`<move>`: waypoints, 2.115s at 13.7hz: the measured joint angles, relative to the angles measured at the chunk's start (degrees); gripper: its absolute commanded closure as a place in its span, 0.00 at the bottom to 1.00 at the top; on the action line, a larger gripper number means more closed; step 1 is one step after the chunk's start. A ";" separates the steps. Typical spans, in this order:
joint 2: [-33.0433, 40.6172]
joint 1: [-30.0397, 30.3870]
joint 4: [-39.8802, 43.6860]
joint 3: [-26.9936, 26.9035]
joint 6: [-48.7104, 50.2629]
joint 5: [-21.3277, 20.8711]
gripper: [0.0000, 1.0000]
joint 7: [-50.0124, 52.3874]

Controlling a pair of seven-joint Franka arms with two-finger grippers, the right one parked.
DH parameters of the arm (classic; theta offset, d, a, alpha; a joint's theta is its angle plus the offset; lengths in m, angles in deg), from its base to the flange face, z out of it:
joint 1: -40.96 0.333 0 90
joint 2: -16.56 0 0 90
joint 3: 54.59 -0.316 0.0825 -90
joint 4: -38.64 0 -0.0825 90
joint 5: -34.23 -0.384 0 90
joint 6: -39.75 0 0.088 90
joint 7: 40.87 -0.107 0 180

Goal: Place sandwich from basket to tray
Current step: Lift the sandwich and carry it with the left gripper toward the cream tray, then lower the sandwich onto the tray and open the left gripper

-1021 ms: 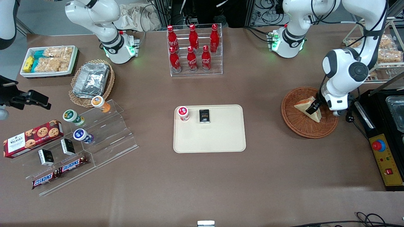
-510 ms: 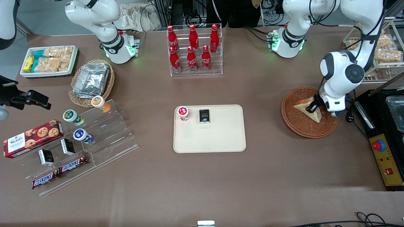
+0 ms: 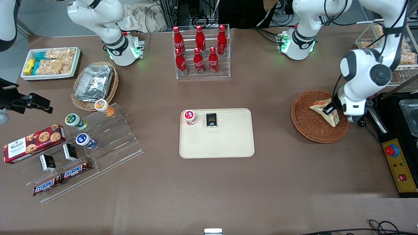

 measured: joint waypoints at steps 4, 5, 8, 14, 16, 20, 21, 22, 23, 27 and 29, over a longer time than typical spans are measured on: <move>3.97 -0.99 15.90 1.51 22.17 -0.03 1.00 -9.08; 3.92 -1.56 20.32 3.12 26.13 -0.04 1.00 -9.29; 2.47 -2.46 27.83 11.89 30.12 0.00 1.00 -8.91; -9.03 -3.30 33.45 29.71 26.08 -0.04 1.00 -2.78; -14.33 -4.15 33.92 31.78 20.86 -1.98 1.00 -2.30; -26.70 -8.04 34.18 32.00 8.80 -9.24 1.00 3.65; -29.54 -8.34 34.32 32.01 5.93 -10.32 1.00 4.38; -31.90 -8.46 34.55 32.00 3.77 -11.51 1.00 4.85; -33.79 -8.52 34.79 32.00 2.21 -12.65 1.00 5.39; -37.85 -9.34 35.52 32.02 -0.36 -18.29 0.00 10.01; -38.69 -9.84 35.60 32.07 -0.47 -20.95 0.00 12.35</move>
